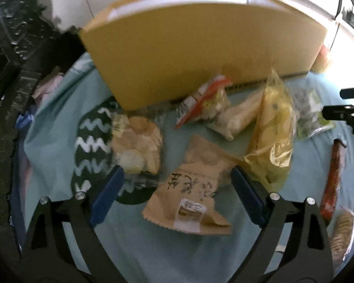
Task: Organize snacks
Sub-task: 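Return both tools to the pile and reach toward the remaining packets, then grasp the brown paper snack bag with the left tool while the right tool grasps the green-white packet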
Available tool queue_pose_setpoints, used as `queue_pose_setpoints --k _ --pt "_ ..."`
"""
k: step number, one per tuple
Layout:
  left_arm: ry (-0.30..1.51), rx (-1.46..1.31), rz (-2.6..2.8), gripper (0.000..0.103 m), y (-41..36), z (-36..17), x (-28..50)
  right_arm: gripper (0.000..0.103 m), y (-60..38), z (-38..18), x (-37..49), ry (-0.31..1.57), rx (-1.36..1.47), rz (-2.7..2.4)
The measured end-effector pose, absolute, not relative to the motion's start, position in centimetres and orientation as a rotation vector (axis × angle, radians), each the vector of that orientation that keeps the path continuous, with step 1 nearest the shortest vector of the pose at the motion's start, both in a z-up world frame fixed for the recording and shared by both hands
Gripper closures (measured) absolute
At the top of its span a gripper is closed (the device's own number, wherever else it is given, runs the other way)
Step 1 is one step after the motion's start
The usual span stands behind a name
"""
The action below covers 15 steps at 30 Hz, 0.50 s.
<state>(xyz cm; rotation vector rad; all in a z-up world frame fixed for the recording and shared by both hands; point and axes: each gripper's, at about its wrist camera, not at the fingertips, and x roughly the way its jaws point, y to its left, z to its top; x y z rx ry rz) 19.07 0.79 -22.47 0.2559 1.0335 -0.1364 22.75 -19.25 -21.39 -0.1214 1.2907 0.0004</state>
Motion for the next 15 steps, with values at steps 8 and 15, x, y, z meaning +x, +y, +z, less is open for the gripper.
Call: queue_pose_setpoints --k 8,15 --pt "1.034 0.289 -0.175 0.053 -1.1 -23.5 17.1 0.003 -17.7 -23.6 24.3 1.361 0.059 0.007" --pt "1.049 0.242 -0.171 0.054 -0.8 -23.4 16.1 0.002 -18.4 -22.9 25.5 1.370 0.178 -0.047"
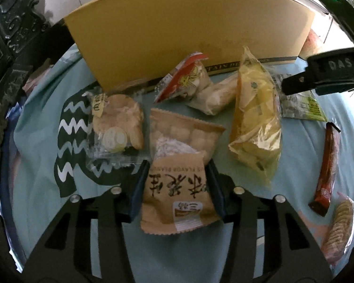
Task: Organize snacks
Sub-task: 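Grasp the brown paper snack bag with the left tool while the right tool grasps the green-white packet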
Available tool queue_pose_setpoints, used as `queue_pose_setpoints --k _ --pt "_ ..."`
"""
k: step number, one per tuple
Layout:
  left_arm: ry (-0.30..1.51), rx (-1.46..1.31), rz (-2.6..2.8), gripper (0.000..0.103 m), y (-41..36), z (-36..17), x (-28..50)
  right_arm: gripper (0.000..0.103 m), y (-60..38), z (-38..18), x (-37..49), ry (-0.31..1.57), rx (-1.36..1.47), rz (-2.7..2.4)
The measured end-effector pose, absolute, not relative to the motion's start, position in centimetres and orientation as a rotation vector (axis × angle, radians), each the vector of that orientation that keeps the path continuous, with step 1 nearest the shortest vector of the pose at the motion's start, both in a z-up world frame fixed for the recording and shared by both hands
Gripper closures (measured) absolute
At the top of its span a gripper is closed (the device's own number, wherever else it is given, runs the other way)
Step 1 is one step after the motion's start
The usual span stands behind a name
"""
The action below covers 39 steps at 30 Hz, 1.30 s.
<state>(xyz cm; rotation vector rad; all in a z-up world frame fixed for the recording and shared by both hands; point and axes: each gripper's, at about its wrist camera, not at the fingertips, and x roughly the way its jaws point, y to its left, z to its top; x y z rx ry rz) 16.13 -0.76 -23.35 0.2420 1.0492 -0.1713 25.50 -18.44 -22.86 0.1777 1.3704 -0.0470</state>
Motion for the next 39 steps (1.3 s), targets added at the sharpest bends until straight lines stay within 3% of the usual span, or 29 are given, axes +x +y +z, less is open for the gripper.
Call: queue_pose_setpoints --k 7,9,11,14,19,28,39 --pt "1.052 0.263 -0.172 0.052 0.0 -23.5 16.5 0.001 -14.2 -25.1 26.6 1.359 -0.017 -0.116" --pt "1.044 0.272 -0.184 0.055 -0.1 -23.4 16.4 0.007 -13.7 -25.2 26.1 1.357 -0.043 -0.057" --pt "1.042 0.257 -0.211 0.065 -0.2 -23.3 16.0 0.016 -15.4 -24.4 24.6 1.356 -0.075 0.017" --pt "1.036 0.208 -0.224 0.070 0.2 -22.9 15.5 0.024 -17.6 -23.7 21.8 1.347 -0.057 0.089" --pt "1.007 0.133 -0.201 0.070 1.5 -21.9 14.5 0.024 -21.4 -22.2 19.0 1.310 0.104 0.118" --pt "0.891 0.034 -0.180 0.070 2.7 -17.2 13.4 0.024 -23.1 -14.8 15.0 1.173 0.171 0.169" --pt "0.714 0.001 -0.208 0.070 0.6 -8.2 17.7 0.024 -20.9 -2.4 21.3 0.941 0.101 0.260"
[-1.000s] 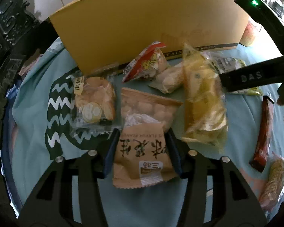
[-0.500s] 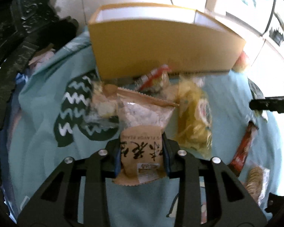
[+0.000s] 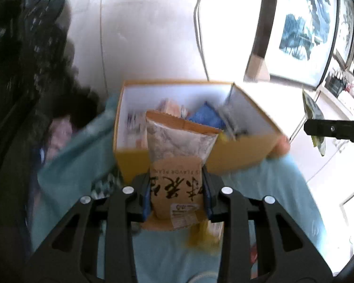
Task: Organize snacks
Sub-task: 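Grasp the brown paper snack bag with the left tool while the right tool grasps the green-white packet, then carry both packets over the yellow box and open both tools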
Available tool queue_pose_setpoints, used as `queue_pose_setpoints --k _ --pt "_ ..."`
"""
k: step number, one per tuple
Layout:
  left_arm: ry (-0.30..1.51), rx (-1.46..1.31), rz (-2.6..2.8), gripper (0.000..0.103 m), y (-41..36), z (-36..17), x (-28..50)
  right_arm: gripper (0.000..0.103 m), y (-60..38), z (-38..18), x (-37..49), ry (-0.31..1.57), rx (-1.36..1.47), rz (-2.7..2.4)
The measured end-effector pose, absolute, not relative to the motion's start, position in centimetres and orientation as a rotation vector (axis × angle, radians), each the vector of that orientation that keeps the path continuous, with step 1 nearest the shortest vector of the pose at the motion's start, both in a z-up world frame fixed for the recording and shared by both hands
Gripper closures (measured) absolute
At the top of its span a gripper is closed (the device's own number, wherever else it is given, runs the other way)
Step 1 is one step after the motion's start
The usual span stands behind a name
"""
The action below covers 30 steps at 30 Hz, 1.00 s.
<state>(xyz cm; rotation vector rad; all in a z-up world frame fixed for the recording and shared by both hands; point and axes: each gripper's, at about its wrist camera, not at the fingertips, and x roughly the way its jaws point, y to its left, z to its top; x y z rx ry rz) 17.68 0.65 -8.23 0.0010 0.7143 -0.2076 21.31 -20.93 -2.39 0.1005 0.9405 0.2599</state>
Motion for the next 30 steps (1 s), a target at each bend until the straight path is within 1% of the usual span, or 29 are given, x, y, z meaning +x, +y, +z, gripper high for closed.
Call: queue_pose_setpoints --k 4,6,7,8,9,10,11,13,16,20,24,26,30 --pt "0.655 0.022 -0.216 0.069 -0.5 -3.5 21.7 0.024 -19.6 1.7 24.6 0.874 0.056 0.259" --pt "0.628 0.046 -0.207 0.068 -0.9 -1.6 23.5 0.021 -19.1 3.0 26.1 0.851 0.040 0.245" --pt "0.623 0.065 -0.184 0.066 -1.2 -0.6 24.9 0.020 -18.9 3.6 27.0 0.840 0.040 0.233" --pt "0.626 0.070 -0.160 0.056 -1.3 -0.1 26.2 0.015 -18.7 4.2 28.3 0.830 0.049 0.225" --pt "0.629 0.065 -0.136 0.042 -1.1 0.2 27.1 0.006 -18.4 4.2 29.3 0.831 0.048 0.220" --pt "0.646 0.057 -0.087 0.007 -0.9 0.4 28.6 0.004 -18.2 4.0 30.3 0.843 0.034 0.210" --pt "0.657 0.056 -0.054 0.003 -0.7 0.3 29.2 0.004 -18.0 3.7 31.2 0.867 0.005 0.182" --pt "0.694 0.043 -0.050 0.003 -0.1 -0.1 29.8 0.004 -18.0 2.7 31.6 0.885 0.003 0.170" --pt "0.682 0.065 -0.058 0.003 0.7 -0.9 28.3 0.004 -18.6 1.7 30.3 0.886 0.012 0.181" --pt "0.735 0.062 -0.062 0.003 1.6 -3.7 25.8 0.004 -19.4 -1.0 28.1 0.956 -0.010 0.176" --pt "0.804 0.032 -0.151 0.003 1.0 -7.5 21.5 0.004 -20.7 -5.4 24.2 1.097 -0.001 0.173" --pt "0.836 0.048 -0.214 0.003 -0.1 -9.6 18.9 0.004 -21.8 -8.9 21.5 1.214 0.023 0.146" --pt "0.901 0.170 -0.409 0.003 -3.8 -15.5 11.5 0.004 -23.8 -14.8 16.8 1.392 0.093 0.089"
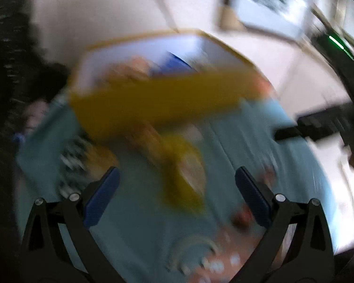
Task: Organize snacks
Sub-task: 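Carry both packets over the yellow box and open both tools, then grasp the clear cookie bag with the left tool while the right tool grasps the chocolate bar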
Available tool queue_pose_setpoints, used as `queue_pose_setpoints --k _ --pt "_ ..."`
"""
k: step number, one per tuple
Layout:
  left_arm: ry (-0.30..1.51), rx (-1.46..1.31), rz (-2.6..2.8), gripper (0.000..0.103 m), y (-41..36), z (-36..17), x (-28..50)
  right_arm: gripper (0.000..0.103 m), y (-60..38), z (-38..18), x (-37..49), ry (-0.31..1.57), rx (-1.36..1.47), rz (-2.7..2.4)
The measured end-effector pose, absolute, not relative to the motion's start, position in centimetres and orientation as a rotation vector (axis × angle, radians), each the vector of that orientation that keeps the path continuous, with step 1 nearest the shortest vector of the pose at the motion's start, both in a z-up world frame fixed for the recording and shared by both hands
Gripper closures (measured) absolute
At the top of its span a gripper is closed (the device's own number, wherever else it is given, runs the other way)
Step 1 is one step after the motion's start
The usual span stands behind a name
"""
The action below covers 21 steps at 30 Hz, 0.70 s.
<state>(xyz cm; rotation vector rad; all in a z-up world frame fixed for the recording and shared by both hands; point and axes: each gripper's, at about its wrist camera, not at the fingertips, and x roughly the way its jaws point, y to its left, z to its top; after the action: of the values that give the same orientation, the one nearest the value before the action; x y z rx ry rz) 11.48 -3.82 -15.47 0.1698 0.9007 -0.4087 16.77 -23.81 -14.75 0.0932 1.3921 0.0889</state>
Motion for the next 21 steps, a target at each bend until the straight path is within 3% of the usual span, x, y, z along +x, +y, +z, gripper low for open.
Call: queue_pose_setpoints --k 4,11,14,16,19,21 --pt "0.889 0.300 -0.576 0.004 -7.0 -18.6 5.8 0.004 -23.9 -18.0 13.5 1.469 0.133 0.076" --pt "0.828 0.369 -0.651 0.004 -10.6 -20.7 2.5 0.008 -20.7 -20.9 12.9 1.546 0.196 0.141" --pt "0.831 0.358 -0.649 0.003 -11.5 -22.1 2.0 0.026 -19.3 -22.0 13.8 1.568 0.153 0.157" --pt "0.812 0.367 -0.644 0.003 -11.9 -22.4 1.2 0.032 -18.3 -22.1 14.2 1.554 0.058 0.162" --pt "0.822 0.409 -0.656 0.003 -12.6 -23.0 0.6 0.053 -17.8 -21.6 14.6 1.531 0.021 0.171" --pt "0.838 0.397 -0.705 0.021 -12.5 -22.9 0.4 0.073 -17.6 -20.7 14.5 1.486 -0.058 0.162"
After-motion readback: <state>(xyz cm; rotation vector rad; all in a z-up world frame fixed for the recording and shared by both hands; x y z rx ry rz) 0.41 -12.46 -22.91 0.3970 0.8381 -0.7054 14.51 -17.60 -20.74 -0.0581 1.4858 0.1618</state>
